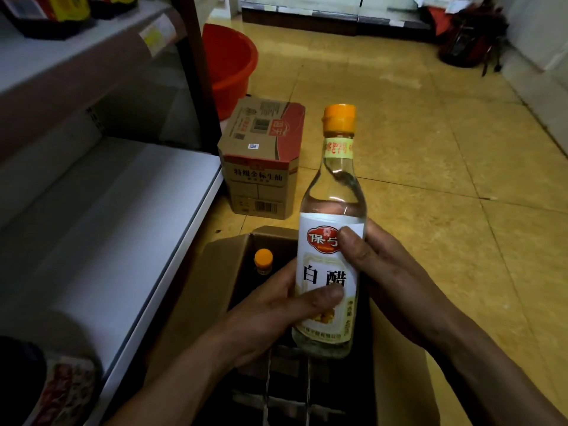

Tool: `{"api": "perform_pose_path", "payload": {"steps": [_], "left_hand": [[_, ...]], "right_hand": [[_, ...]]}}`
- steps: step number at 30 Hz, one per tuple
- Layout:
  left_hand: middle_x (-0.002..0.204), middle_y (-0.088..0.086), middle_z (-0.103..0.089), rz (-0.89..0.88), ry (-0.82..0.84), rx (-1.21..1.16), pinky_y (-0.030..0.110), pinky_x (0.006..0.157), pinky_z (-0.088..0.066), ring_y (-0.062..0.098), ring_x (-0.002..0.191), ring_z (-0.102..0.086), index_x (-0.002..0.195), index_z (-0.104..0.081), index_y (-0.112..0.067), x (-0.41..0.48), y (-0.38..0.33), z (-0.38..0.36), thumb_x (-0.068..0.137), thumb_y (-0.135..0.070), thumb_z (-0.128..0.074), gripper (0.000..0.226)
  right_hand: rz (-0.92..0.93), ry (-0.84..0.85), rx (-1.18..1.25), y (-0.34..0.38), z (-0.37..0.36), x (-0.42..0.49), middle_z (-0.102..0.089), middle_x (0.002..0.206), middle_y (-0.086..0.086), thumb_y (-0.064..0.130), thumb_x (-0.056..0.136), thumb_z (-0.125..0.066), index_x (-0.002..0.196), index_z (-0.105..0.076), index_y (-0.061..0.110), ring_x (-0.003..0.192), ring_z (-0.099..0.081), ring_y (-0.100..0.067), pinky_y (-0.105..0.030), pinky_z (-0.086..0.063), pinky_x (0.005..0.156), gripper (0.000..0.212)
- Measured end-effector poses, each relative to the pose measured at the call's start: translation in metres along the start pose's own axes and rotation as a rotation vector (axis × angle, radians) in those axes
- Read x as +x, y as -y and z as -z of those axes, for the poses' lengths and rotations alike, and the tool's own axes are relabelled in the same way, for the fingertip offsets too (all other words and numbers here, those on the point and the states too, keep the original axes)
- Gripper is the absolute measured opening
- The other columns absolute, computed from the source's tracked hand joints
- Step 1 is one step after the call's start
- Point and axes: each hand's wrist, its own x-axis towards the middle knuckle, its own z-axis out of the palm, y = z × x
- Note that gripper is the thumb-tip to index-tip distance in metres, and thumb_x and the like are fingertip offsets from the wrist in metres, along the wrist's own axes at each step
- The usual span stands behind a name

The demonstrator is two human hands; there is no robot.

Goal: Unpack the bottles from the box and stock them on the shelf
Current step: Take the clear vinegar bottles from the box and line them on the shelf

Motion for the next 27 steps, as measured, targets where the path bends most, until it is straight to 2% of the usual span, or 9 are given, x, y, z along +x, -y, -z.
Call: {"api": "perform_pose_path", "payload": {"steps": [4, 6, 9, 12, 16, 21, 27], "left_hand": [[0.128, -0.009, -0.071, -0.014, -0.066, 0.090, 0.033, 0.097, -0.055, 0.009, 0.120, -0.067, 0.133, -0.055, -0.039, 0.000, -0.003, -0.003, 0.088, -0.029, -0.068, 0.048], [0.128, -0.009, -0.071, -0.013, -0.095, 0.120, 0.035, 0.100, -0.055, 0.009, 0.120, -0.067, 0.138, -0.052, -0.037, 0.000, -0.001, -0.004, 0.087, -0.027, -0.070, 0.055], [0.128, -0.007, -0.071, -0.004, -0.120, 0.158, 0.037, 0.101, -0.055, 0.010, 0.118, -0.068, 0.142, -0.049, -0.035, 0.000, 0.002, -0.003, 0.083, -0.027, -0.074, 0.064], [0.126, -0.010, -0.072, 0.007, -0.132, 0.167, 0.035, 0.100, -0.055, 0.008, 0.116, -0.069, 0.141, -0.048, -0.039, 0.000, 0.006, -0.004, 0.079, -0.032, -0.075, 0.068], [0.125, -0.012, -0.072, 0.034, -0.147, 0.116, 0.036, 0.100, -0.054, 0.007, 0.115, -0.069, 0.135, -0.052, -0.045, 0.002, 0.009, -0.003, 0.081, -0.028, -0.074, 0.061], [0.124, -0.014, -0.073, 0.066, -0.191, 0.059, 0.039, 0.103, -0.051, 0.006, 0.115, -0.069, 0.131, -0.055, -0.050, 0.003, 0.009, -0.002, 0.079, -0.029, -0.076, 0.060], [0.123, -0.012, -0.074, 0.128, -0.209, -0.005, 0.044, 0.109, -0.049, 0.009, 0.116, -0.069, 0.131, -0.056, -0.047, 0.001, 0.006, -0.013, 0.083, -0.024, -0.075, 0.056]], "right_hand": [[-0.040, -0.023, 0.021, -0.003, -0.001, 0.001, -0.075, 0.121, -0.006, 0.045, 0.091, -0.067, 0.134, -0.057, 0.026, 0.110, -0.073, -0.025, -0.049, -0.059, 0.096, 0.048], [-0.075, 0.006, 0.045, -0.005, 0.000, 0.000, -0.075, 0.122, -0.004, 0.044, 0.084, -0.064, 0.137, -0.055, 0.028, 0.111, -0.073, -0.024, -0.047, -0.059, 0.096, 0.056], [-0.106, 0.041, 0.082, -0.006, 0.001, -0.002, -0.075, 0.121, 0.000, 0.043, 0.080, -0.063, 0.138, -0.052, 0.032, 0.111, -0.073, -0.020, -0.037, -0.061, 0.089, 0.060], [-0.129, -0.001, 0.105, -0.010, 0.003, -0.001, -0.075, 0.121, -0.001, 0.044, 0.078, -0.065, 0.137, -0.053, 0.026, 0.109, -0.074, -0.020, -0.038, -0.060, 0.090, 0.063], [-0.137, -0.037, 0.153, -0.017, 0.004, 0.005, -0.075, 0.122, -0.005, 0.038, 0.088, -0.060, 0.136, -0.057, 0.022, 0.112, -0.073, -0.023, -0.043, -0.057, 0.096, 0.050], [-0.156, -0.104, 0.093, -0.023, 0.000, 0.009, -0.071, 0.127, -0.005, 0.047, 0.091, -0.070, 0.130, -0.065, 0.034, 0.116, -0.071, -0.023, -0.050, -0.056, 0.099, 0.041], [-0.206, -0.126, 0.160, -0.017, -0.004, 0.005, -0.073, 0.124, -0.007, 0.035, 0.093, -0.064, 0.129, -0.067, 0.025, 0.111, -0.073, -0.026, -0.051, -0.057, 0.097, 0.037]]}}
